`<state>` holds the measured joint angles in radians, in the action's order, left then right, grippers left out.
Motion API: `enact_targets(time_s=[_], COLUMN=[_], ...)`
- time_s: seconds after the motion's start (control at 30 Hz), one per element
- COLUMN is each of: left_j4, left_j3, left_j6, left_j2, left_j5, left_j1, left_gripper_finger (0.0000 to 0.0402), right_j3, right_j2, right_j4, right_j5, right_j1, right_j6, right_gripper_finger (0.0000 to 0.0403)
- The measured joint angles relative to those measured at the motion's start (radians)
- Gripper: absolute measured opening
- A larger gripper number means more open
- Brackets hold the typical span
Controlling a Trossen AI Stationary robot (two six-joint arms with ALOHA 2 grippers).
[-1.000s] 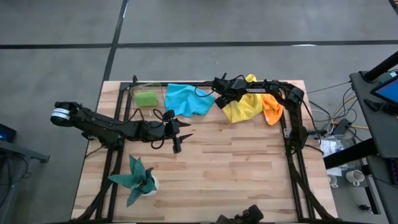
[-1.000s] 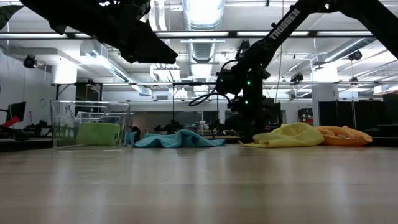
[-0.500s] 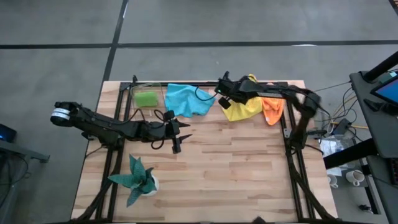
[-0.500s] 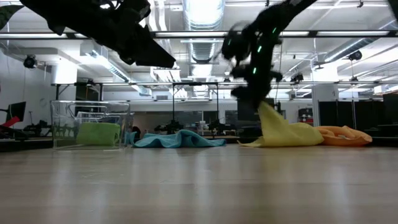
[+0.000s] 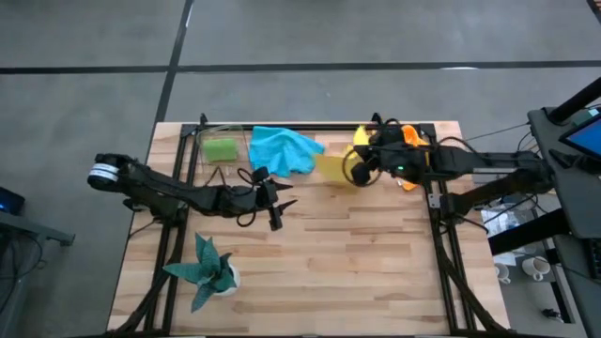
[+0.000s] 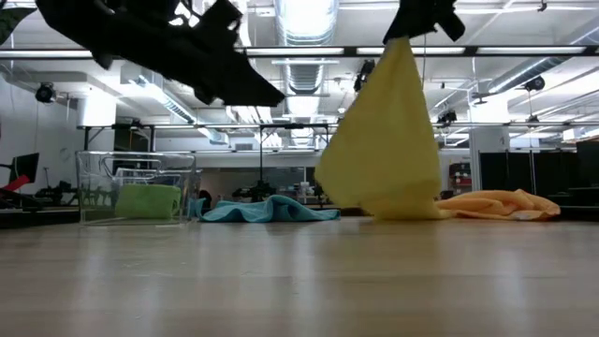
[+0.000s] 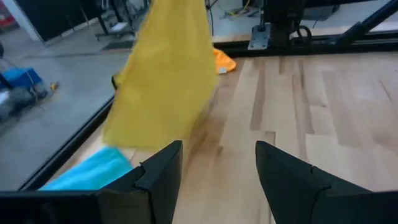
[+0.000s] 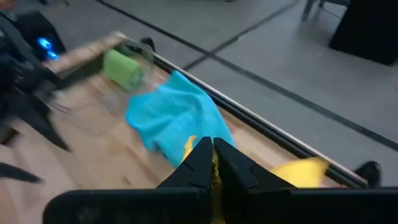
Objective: Roll microfiber towels into tight, uniform cylinder then place into a basket
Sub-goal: Fold the yellow microfiber towel
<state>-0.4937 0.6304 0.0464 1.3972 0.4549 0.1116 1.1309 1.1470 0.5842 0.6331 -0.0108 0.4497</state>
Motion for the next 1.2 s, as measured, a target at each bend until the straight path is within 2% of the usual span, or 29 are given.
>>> enact_targets(time_s=[0.1, 0.23, 0.5, 0.57, 0.63, 0.8, 1.0, 1.13, 1.2], left_j4=[-0.109, -0.116, -0.102, -0.094, -0.080, -0.070, -0.061, 0.003, 0.040], left_j3=[0.000, 0.038, 0.035, 0.035, 0.033, 0.035, 0.082, 0.178, 0.233], left_j6=[0.080, 0.135, 0.145, 0.143, 0.133, 0.053, -0.010, -0.042, -0.042], left_j2=[0.086, 0.143, 0.120, 0.119, 0.120, 0.164, 0.300, 0.411, 0.462], left_j5=[0.002, 0.079, 0.126, 0.119, 0.082, -0.126, -0.169, -0.274, -0.289], left_j1=[0.000, 0.000, -0.001, -0.001, -0.001, -0.008, -0.030, -0.065, -0.075], left_gripper_finger=[0.0187, 0.0187, 0.0187, 0.0187, 0.0187, 0.0187, 0.0187, 0.0187, 0.0187], right_j3=[-0.008, -0.046, -0.133, -0.135, -0.129, -0.107, -0.106, -0.106, -0.106], right_j2=[-0.016, 0.001, 0.116, 0.151, 0.175, 0.199, 0.193, 0.192, 0.192], right_j4=[0.003, 0.010, -0.086, -0.093, -0.071, -0.023, -0.024, -0.034, -0.043], right_j5=[0.001, -0.024, -0.323, -0.353, -0.344, -0.287, -0.254, -0.236, -0.236], right_j1=[0.004, 0.005, 0.100, 0.151, 0.199, 0.286, 0.312, 0.312, 0.312], right_j6=[0.011, 0.015, 0.000, -0.004, -0.004, 0.036, 0.056, 0.056, 0.051], right_gripper_finger=[0.0008, 0.0008, 0.0008, 0.0008, 0.0008, 0.0008, 0.0008, 0.0008, 0.0008])
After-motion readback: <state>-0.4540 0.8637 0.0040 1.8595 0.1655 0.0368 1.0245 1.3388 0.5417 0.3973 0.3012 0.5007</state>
